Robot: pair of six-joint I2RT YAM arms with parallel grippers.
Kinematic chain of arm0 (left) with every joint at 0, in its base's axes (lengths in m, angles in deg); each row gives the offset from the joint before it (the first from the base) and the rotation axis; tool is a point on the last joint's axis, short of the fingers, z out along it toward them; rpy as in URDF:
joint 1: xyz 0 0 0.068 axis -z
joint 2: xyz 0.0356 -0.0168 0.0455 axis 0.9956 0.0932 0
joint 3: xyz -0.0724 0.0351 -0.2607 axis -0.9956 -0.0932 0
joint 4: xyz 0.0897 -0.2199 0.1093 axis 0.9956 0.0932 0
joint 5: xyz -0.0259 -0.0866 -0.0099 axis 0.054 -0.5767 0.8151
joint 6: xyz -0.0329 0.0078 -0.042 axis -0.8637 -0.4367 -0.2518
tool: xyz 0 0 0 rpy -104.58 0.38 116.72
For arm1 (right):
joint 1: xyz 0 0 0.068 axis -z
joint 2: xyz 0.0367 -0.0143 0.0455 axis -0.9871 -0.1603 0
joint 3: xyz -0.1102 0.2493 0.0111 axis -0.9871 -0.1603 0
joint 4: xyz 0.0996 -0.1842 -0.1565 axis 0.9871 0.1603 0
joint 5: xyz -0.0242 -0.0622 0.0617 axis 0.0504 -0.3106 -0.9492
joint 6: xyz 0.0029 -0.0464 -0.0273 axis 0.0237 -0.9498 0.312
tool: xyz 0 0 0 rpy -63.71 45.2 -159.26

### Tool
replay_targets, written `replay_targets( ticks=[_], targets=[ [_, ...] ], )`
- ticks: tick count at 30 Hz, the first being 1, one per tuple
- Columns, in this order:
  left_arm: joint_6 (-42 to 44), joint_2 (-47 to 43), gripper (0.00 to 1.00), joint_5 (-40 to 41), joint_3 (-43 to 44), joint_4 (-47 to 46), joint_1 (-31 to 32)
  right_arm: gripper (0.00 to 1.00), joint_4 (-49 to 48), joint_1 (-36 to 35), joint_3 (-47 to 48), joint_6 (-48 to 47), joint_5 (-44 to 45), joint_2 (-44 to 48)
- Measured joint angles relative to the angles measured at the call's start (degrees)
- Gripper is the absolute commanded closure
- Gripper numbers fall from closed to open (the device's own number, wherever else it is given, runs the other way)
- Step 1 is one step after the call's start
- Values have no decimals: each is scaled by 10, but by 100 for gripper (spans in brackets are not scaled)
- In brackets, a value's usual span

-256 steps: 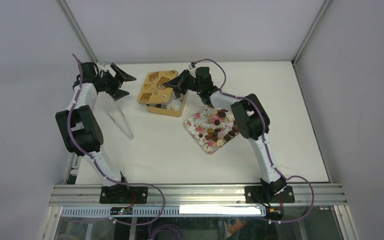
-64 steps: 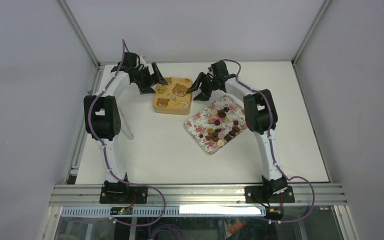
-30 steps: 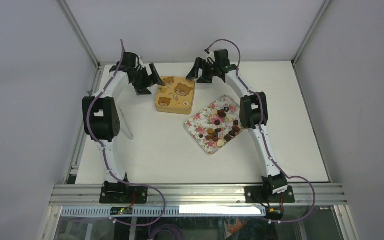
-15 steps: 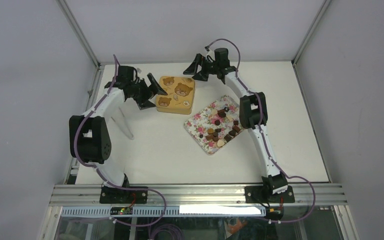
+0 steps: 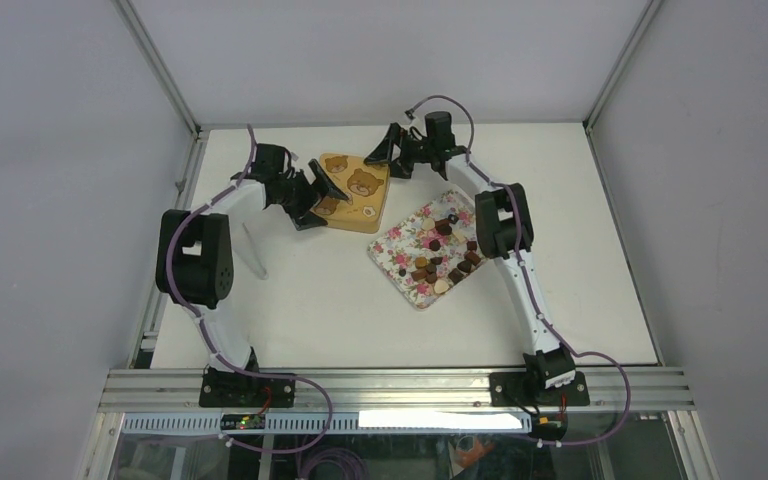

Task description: Pack the chocolate

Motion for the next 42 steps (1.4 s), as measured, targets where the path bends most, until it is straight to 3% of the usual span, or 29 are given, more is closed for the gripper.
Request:
replay_targets(
  ticks=[15, 19, 23, 27, 31, 37, 42],
  targets=[
    [46, 27, 1, 24, 63, 53, -20, 12, -63, 4, -133, 1, -33, 61],
    [62, 32, 1, 34, 78, 69, -32, 24, -64, -2, -175, -1, -37, 85],
    [76, 47, 1, 46, 96, 81, -45, 43, -73, -10, -229, 5, -32, 114],
    [90, 57, 1, 52, 105, 82, -57, 53, -116, -18, -306, 45, -26, 151],
    [100, 57, 1, 56, 107, 82, -64, 54, -169, -25, -377, 93, -23, 184],
    [110, 57, 1, 60, 107, 82, -64, 55, -181, -28, -400, 118, -21, 193],
    [119, 56, 1, 62, 111, 89, -64, 28, -99, -35, -381, 84, 5, 206]
  ],
)
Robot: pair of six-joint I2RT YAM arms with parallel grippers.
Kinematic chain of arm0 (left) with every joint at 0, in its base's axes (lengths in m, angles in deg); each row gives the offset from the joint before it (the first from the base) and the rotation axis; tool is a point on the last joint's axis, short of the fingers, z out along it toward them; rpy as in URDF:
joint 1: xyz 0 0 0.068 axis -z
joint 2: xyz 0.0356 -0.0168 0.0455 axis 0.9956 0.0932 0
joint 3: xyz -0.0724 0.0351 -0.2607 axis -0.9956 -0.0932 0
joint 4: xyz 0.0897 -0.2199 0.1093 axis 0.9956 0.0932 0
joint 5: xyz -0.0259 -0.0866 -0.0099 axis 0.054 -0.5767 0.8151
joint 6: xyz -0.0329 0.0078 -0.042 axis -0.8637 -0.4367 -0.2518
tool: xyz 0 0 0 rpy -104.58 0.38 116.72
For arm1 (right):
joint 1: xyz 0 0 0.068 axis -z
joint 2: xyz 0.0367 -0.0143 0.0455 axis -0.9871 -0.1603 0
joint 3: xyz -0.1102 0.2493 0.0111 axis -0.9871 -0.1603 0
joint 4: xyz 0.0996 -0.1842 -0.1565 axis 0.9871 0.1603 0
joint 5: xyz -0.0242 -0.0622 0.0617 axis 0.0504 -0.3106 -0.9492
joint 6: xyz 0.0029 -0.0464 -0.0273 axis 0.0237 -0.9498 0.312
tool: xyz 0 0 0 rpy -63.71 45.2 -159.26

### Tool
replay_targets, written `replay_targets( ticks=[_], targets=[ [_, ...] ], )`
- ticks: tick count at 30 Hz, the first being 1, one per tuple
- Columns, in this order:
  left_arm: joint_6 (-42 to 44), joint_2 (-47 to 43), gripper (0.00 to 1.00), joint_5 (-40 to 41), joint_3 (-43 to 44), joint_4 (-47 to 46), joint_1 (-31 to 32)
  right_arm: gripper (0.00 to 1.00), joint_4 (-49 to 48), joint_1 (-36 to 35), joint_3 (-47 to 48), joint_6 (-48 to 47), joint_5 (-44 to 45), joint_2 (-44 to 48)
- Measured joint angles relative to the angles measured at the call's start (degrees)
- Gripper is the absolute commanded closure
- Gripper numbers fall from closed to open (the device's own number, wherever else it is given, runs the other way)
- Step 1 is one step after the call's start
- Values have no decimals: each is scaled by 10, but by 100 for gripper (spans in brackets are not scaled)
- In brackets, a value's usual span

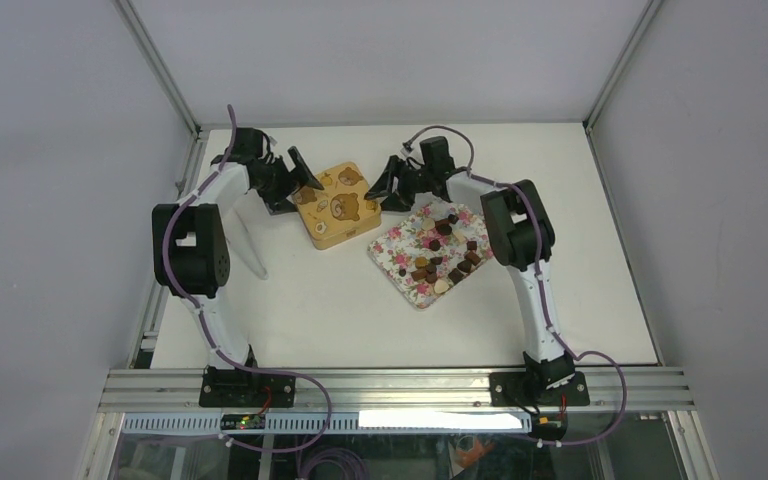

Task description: Pack the chocolate

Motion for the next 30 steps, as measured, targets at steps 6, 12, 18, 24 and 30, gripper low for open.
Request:
replay_targets(
  ticks=[6, 12, 18, 24, 30],
  targets=[
    [21, -22, 1, 19, 29, 45, 0, 14, 181, -31, 65, -99, 110, 34],
    [29, -73, 1, 33, 68, 57, 0, 64, 320, -62, 209, -175, 254, 45],
    [21, -77, 2, 26, 87, 55, 1, 97, 411, -84, 436, -203, 316, -16],
    [3, -27, 2, 23, 91, 36, 1, 100, 414, -96, 505, -179, 319, -98],
    [-15, 49, 3, -16, 92, 9, 1, 100, 402, -94, 498, -146, 289, -163]
  ],
)
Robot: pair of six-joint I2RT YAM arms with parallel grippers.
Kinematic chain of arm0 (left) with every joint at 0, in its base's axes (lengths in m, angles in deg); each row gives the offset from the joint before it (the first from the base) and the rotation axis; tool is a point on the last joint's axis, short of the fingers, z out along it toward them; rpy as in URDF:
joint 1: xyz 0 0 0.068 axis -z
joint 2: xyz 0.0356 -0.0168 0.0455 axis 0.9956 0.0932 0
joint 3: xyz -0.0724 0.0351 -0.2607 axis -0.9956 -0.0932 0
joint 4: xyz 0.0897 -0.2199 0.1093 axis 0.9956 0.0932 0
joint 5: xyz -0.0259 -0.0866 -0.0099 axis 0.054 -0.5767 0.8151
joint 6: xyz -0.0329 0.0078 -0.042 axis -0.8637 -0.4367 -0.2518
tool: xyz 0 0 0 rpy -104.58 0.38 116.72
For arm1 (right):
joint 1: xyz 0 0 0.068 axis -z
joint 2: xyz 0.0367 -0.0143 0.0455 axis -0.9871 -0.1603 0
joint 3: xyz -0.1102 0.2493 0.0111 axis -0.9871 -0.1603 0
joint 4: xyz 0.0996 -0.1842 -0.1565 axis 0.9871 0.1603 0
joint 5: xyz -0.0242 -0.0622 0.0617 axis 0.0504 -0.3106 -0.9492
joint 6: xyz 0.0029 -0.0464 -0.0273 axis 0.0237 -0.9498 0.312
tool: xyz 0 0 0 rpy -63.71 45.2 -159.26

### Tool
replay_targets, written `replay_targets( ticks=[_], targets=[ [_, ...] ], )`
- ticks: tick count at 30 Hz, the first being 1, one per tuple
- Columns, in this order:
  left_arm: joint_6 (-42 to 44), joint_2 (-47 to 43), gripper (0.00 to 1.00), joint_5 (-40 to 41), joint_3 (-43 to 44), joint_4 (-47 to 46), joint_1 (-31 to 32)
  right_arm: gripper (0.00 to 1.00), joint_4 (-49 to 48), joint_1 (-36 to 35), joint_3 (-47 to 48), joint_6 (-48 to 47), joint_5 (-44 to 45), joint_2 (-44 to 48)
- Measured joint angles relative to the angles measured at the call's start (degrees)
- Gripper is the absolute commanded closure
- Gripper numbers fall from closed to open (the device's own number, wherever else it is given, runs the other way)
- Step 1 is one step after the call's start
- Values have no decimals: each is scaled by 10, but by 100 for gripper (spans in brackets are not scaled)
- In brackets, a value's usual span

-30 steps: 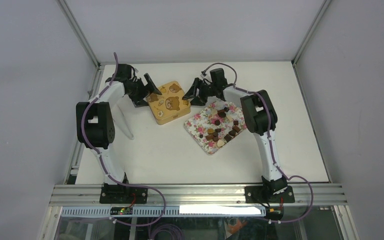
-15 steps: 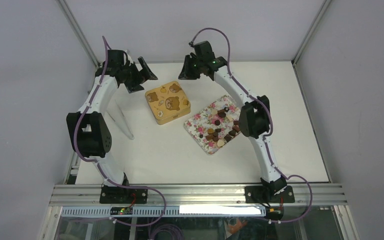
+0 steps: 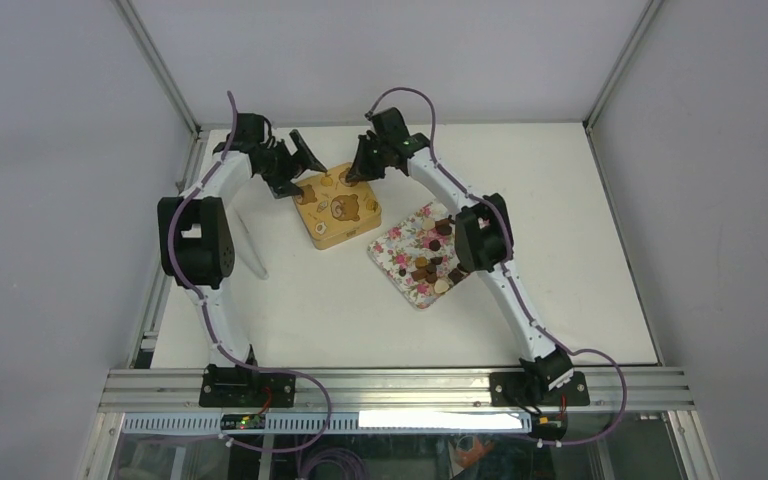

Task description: Pack the chocolate

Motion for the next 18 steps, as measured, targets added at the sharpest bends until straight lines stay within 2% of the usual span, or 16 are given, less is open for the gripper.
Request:
replay_targets(
  ticks=[9, 13, 18],
  targets=[
    [3, -31, 1, 0, 0, 12, 4, 100, -17, 2, -178, -28, 10, 129],
    [3, -94, 1, 0, -8, 14, 4, 100, -21, 2, -256, -40, 15, 194],
    [2, -197, 1, -1, -47, 11, 4, 100, -37, 2, -342, -42, 27, 226]
  ],
)
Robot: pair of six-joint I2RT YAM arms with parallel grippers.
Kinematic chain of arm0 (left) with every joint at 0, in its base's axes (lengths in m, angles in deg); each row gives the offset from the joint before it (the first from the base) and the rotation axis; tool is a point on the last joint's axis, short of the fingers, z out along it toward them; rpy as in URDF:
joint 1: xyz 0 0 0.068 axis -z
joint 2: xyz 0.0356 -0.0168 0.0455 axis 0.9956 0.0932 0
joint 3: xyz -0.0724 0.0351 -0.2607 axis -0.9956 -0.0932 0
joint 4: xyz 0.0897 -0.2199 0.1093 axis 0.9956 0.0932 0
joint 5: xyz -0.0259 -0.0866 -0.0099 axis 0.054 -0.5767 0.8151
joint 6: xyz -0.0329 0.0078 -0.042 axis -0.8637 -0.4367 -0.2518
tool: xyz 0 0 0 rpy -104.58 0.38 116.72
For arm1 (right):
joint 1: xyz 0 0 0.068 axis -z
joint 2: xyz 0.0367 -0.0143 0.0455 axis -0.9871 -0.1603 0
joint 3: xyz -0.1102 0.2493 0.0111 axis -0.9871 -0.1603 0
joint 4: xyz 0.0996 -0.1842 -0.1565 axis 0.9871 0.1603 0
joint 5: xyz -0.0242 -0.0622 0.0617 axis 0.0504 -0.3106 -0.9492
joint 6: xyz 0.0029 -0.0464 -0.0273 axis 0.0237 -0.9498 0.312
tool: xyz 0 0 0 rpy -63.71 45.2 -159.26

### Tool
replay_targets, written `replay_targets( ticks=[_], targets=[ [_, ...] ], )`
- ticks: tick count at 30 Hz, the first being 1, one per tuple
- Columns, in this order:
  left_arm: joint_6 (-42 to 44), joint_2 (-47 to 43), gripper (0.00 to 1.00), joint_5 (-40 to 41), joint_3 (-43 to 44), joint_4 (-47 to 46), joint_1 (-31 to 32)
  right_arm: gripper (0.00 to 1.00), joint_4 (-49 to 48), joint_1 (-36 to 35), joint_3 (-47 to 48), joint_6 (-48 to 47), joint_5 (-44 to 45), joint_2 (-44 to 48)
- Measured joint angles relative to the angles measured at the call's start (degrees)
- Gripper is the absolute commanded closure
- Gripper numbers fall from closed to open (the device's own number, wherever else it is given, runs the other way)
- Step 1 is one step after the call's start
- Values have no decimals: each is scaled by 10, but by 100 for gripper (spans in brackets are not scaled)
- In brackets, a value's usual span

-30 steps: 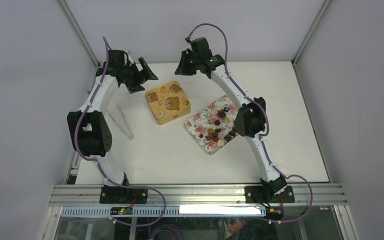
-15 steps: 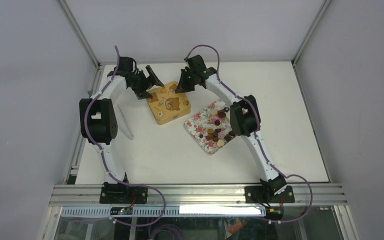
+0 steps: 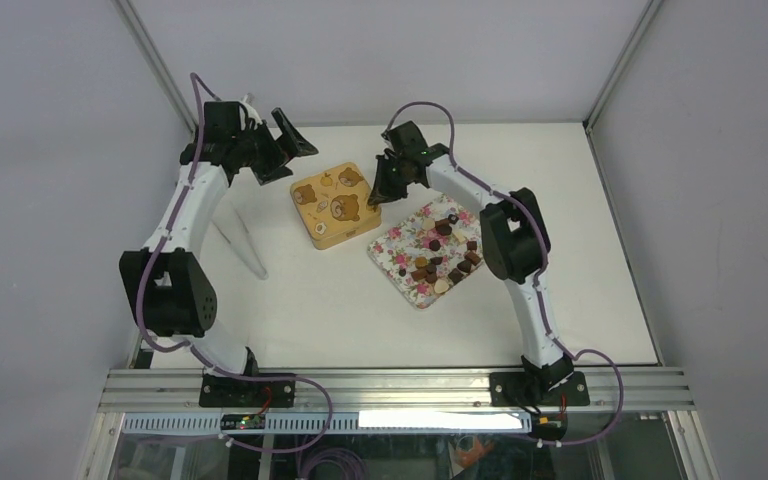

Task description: Pack the chocolate

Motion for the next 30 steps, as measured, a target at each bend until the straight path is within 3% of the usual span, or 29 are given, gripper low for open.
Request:
replay_targets(
  ticks=[4, 6, 11, 15, 22, 30],
  targets=[
    [0, -47, 1, 0, -26, 8, 2, 100, 2, 2, -9, 5, -9, 2],
    [2, -70, 1, 1, -38, 20, 3, 95, 9, 0, -9, 4, -2, 8],
    [12, -135, 1, 35, -49, 66, 4, 54, 38, -5, -10, -8, 17, 82],
    [21, -205, 1, 97, -50, 116, 4, 36, 29, -7, -42, -32, 49, 241],
    [35, -334, 1, 196, -84, 205, 4, 19, 16, -9, -199, -71, 164, 558],
    [32, -446, 1, 271, -172, 269, 4, 3, 141, -9, -429, -61, 392, 750]
  ],
)
